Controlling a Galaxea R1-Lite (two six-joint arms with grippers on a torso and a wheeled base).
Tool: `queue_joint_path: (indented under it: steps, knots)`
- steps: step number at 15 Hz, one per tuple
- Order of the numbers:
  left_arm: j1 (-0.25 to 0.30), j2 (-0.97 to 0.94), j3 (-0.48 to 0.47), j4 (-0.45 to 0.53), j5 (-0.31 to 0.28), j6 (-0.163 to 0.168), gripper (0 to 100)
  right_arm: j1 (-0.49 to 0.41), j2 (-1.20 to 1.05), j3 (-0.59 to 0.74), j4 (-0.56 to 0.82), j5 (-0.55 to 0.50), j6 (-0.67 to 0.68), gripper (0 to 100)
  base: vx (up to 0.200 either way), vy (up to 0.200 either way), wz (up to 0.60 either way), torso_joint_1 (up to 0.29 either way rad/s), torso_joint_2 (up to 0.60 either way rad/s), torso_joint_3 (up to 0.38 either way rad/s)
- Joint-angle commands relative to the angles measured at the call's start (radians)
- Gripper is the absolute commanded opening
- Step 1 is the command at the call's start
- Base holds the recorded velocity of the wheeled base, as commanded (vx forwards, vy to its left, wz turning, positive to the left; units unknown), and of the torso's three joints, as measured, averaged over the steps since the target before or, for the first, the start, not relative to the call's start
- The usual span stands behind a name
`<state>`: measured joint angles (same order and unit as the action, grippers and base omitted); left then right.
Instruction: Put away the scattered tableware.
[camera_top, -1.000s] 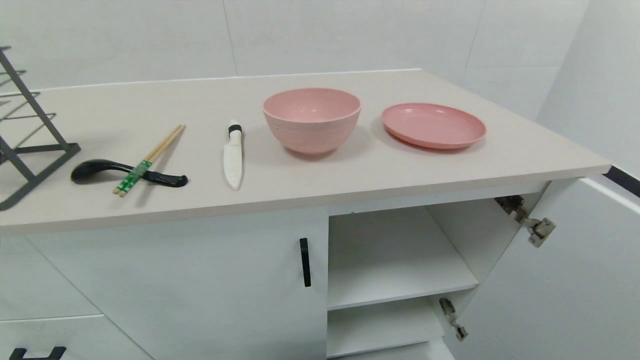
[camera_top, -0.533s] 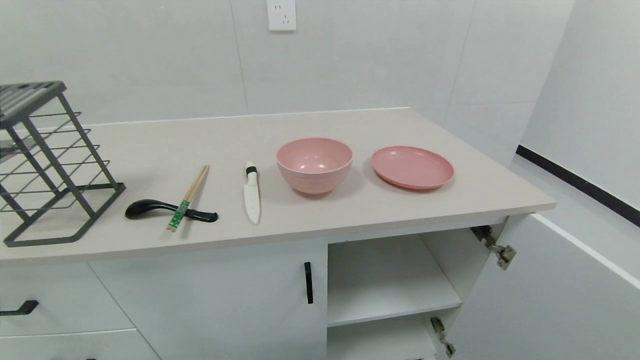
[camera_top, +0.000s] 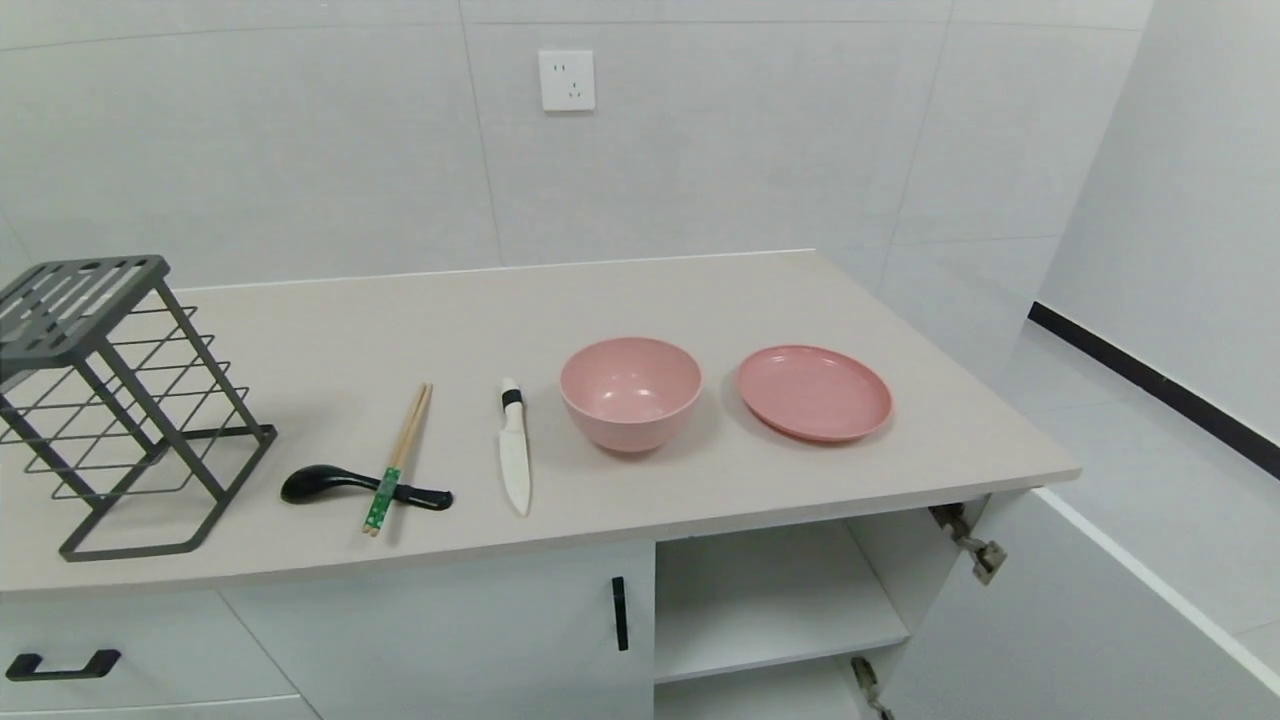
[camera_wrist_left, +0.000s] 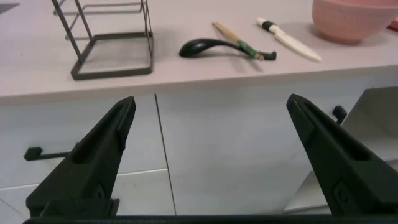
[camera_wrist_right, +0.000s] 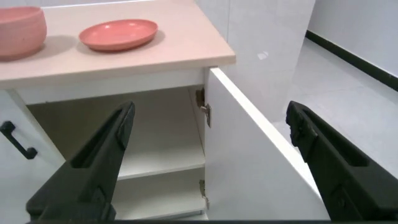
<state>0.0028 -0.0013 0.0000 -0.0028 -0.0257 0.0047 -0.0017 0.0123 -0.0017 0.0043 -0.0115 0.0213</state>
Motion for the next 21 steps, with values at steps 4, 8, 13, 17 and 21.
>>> queue_joint_path:
  steps: [4, 8, 13, 17, 21]
  knots:
    - [0.0, 0.001, 0.0, 0.0, 0.0, 0.0, 100, 0.0, 0.001, 0.0, 0.0, -0.001, 0.0, 100, 0.0, 0.0, 0.0, 0.282, -0.52, -0.257]
    - [0.0, 0.001, 0.0, 0.0, 0.004, -0.006, 100, 0.0, 0.001, 0.0, 0.0, -0.001, 0.0, 100, 0.0, 0.0, 0.0, 0.287, -0.56, -0.271]
    - [-0.001, 0.001, 0.0, 0.0, 0.004, -0.008, 100, 0.0, 0.001, 0.0, 0.0, -0.001, 0.0, 100, 0.08, 0.0, 0.0, 0.3, -0.58, -0.284]
    - [-0.001, 0.001, 0.0, -0.002, 0.006, -0.009, 100, 0.0, 0.001, 0.0, 0.0, -0.001, 0.0, 100, 0.1, 0.0, 0.0, 0.155, -0.26, -0.143]
    - [0.0, 0.001, 0.0, -0.002, 0.006, -0.014, 100, 0.0, 0.001, 0.0, 0.0, -0.001, -0.001, 100, 0.0, 0.0, 0.0, 0.0, 0.0, 0.0]
